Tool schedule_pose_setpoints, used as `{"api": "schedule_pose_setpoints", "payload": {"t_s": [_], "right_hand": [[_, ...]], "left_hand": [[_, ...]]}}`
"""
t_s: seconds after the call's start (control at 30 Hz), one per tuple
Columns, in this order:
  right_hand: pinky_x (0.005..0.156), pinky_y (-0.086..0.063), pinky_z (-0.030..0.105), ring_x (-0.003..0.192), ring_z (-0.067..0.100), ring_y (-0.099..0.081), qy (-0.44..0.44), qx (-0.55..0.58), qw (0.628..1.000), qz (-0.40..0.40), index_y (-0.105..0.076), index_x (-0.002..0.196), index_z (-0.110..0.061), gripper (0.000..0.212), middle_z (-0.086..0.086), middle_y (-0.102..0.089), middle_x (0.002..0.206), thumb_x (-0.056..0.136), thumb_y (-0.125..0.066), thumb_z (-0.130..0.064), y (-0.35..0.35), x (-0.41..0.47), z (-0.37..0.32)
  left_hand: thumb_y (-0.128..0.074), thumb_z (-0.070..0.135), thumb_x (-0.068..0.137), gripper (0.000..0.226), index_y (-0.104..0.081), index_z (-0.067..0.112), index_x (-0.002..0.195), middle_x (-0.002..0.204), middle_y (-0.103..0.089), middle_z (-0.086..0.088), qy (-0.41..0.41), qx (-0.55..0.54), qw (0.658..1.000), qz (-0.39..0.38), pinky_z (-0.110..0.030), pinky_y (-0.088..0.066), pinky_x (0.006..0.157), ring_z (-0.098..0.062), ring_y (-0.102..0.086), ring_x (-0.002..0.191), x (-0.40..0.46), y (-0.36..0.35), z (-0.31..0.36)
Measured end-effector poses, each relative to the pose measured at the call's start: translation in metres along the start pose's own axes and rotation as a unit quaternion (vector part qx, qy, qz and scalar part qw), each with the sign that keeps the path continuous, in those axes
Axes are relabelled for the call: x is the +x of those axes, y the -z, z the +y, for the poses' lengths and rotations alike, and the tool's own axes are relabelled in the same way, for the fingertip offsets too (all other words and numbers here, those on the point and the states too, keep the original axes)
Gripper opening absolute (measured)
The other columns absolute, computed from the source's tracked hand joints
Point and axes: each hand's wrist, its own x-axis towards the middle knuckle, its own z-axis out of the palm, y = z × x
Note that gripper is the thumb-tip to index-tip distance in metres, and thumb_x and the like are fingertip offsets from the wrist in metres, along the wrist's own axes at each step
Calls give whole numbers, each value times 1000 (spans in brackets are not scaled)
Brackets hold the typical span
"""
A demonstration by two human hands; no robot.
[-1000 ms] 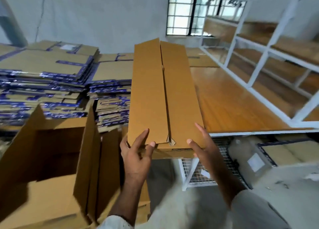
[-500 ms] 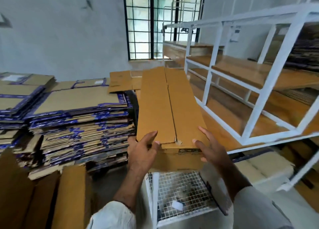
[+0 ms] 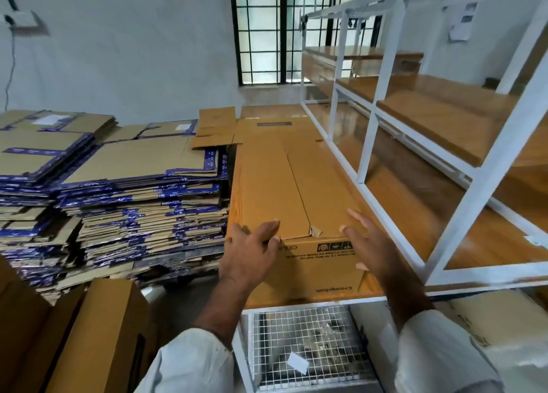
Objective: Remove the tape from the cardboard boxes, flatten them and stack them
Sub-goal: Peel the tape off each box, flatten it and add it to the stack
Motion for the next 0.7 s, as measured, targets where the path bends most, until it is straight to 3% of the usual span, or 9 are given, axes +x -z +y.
{"api": "schedule_pose_setpoints", "payload": {"t_s": [0.1,0.2,0.4,0.53,0.63,0.7], "right_hand": [[105,-48,59,138,24,-47,20,-29,999,11,-44,146,-52,53,-8,-47,155,95,-59,-57,1,15,3],[113,-41,50,142,22,-44,36,-62,997,17,-43,151,-45,55,-7,-48,156,98,-59,-53,3,23,4],[111,-38,47,149,25,-35,30,-26,996,77,-22,160,-39,83,-4,-32,166,92,-66,-58,-7,20,13],[109,-39,45,150,29,-32,-12,28,993,111,-19,162,-30,96,4,-28,167,87,-71,-59,-13,16,13],[107,-41,44,146,32,-40,-73,69,990,101,-22,161,-26,100,8,-36,163,84,-68,-70,-16,9,16],[110,-44,51,142,33,-45,-105,84,987,91,-23,160,-29,102,7,-43,159,81,-64,-78,-18,6,16]], "left_hand": [[-36,62,102,44,-37,59,146,136,-30,-10,1,-20,1000,6,-45,-49,95,-33,-45,125,12,-8,1],[-38,60,102,44,-40,57,145,138,-29,-9,3,-35,999,26,-44,-50,93,-30,-46,124,17,-16,3],[-38,59,102,44,-40,56,146,150,-27,-10,11,-31,998,57,-40,-45,87,-30,-43,131,13,-23,7],[-37,60,102,47,-40,56,148,153,-27,-11,-3,-39,997,70,-39,-43,89,-31,-45,131,9,-21,5],[-44,61,101,50,-38,55,150,163,-15,-8,2,-53,996,65,-43,-43,100,-32,-34,143,3,-21,7],[-48,59,100,52,-36,54,151,165,-8,-9,-5,-53,997,63,-47,-40,109,-35,-27,147,-1,-22,8]]}}
